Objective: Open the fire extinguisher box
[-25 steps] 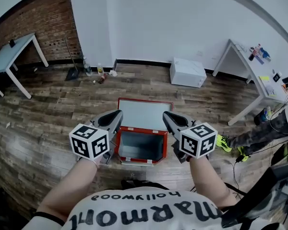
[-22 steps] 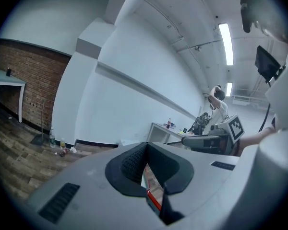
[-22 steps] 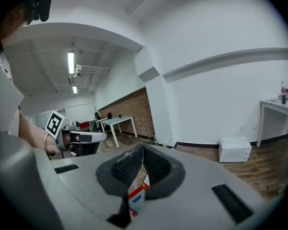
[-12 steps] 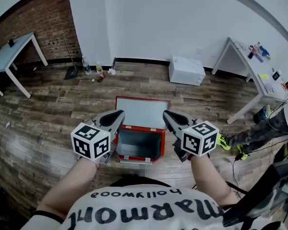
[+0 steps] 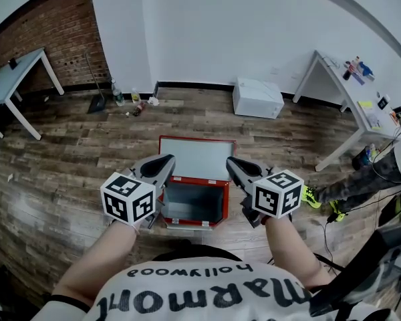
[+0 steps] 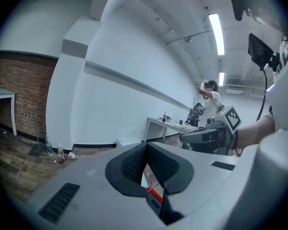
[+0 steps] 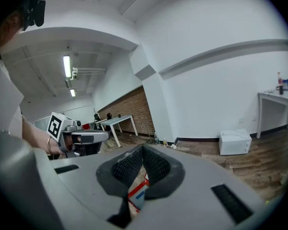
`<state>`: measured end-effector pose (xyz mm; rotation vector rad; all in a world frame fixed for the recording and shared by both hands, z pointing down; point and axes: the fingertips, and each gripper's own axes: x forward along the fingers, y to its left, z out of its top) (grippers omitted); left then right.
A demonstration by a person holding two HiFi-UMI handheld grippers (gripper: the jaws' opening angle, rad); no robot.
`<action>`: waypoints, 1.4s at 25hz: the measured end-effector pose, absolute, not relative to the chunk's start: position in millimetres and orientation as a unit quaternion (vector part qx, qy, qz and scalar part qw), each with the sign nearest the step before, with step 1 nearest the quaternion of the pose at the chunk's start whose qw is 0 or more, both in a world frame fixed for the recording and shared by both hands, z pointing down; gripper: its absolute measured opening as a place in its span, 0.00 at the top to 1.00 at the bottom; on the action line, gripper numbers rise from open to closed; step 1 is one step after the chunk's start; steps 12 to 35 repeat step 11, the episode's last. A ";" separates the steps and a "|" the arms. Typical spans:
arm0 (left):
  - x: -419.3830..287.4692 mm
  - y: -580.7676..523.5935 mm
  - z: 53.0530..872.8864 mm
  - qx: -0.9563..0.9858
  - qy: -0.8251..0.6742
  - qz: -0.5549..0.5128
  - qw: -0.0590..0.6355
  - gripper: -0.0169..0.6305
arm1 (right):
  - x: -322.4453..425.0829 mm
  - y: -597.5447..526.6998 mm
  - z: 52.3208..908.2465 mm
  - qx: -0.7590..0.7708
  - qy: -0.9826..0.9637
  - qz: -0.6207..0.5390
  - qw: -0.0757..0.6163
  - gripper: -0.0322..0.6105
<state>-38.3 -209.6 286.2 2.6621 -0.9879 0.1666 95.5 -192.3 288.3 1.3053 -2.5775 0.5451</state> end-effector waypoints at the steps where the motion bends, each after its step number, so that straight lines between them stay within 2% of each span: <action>1: -37.7 -209.9 287.1 0.926 -0.343 0.059 0.148 0.97 | 96.3 -192.7 289.4 0.442 -0.872 0.186 0.099 0.94; 35: -38.5 -217.1 289.7 0.924 -0.347 0.062 0.147 0.97 | 102.4 -198.4 296.3 0.449 -0.868 0.185 0.104 0.94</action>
